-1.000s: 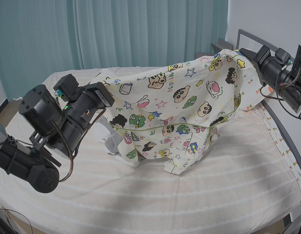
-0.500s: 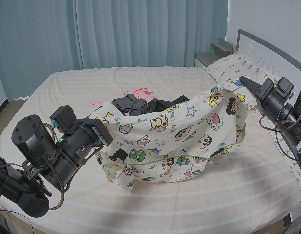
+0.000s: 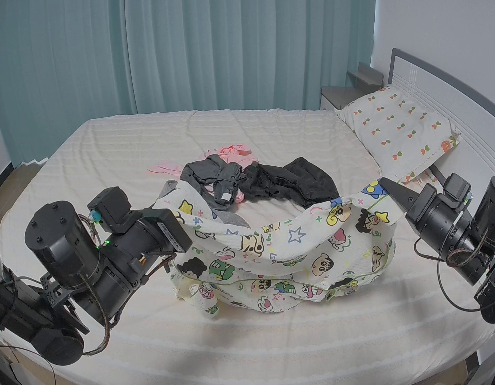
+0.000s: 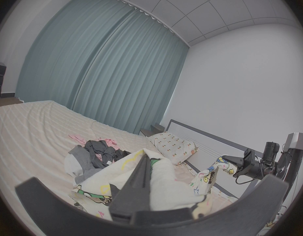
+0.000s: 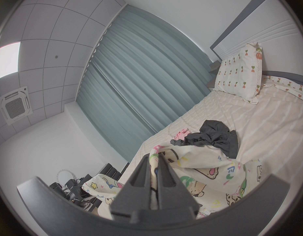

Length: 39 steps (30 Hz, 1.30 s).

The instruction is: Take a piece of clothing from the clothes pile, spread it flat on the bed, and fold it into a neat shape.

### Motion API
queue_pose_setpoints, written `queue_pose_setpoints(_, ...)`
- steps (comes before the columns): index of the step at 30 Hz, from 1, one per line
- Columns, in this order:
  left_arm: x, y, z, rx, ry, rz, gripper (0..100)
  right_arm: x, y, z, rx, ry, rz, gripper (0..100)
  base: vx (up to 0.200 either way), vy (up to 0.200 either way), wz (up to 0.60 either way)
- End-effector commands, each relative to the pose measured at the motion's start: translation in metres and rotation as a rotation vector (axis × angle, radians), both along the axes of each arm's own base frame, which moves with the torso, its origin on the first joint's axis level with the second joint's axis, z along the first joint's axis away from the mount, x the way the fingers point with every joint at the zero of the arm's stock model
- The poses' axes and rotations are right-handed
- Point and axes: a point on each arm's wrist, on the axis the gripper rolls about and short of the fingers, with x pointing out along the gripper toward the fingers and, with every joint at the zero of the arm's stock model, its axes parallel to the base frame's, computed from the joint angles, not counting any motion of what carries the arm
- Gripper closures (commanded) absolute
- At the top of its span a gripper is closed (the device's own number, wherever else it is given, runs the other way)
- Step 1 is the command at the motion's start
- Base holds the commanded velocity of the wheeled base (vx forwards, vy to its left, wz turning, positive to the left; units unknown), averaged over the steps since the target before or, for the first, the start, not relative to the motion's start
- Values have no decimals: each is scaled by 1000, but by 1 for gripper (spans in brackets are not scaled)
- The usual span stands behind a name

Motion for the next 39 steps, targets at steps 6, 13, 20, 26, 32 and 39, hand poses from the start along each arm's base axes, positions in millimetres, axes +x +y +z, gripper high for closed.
queue_pose_setpoints(6, -3, 0, -4, 7, 15, 2, 100, -4, -1, 5, 21, -42, -2, 100, -200, 0, 0)
queue_pose_setpoints(13, -3, 0, -5, 8, 20, 8, 100, -7, -1, 9, 29, -62, 7, 100, -114, 0, 0)
queue_pose_setpoints(20, -5, -2, -5, 6, 21, 35, 100, -9, -2, 12, 33, -74, 2, 100, 0, 0, 0)
queue_pose_setpoints(26, -8, 2, 2, -11, 0, 46, 100, -14, -4, 18, 44, -98, 10, 100, 0, 67, 0)
queue_pose_setpoints(32, -8, 3, 3, -10, -4, 53, 100, -15, -5, 19, 47, -103, 7, 100, 0, 200, 0)
queue_pose_setpoints(39, -5, 6, 3, -11, -5, 66, 100, -17, -6, 21, 50, -110, 7, 100, 0, 200, 0)
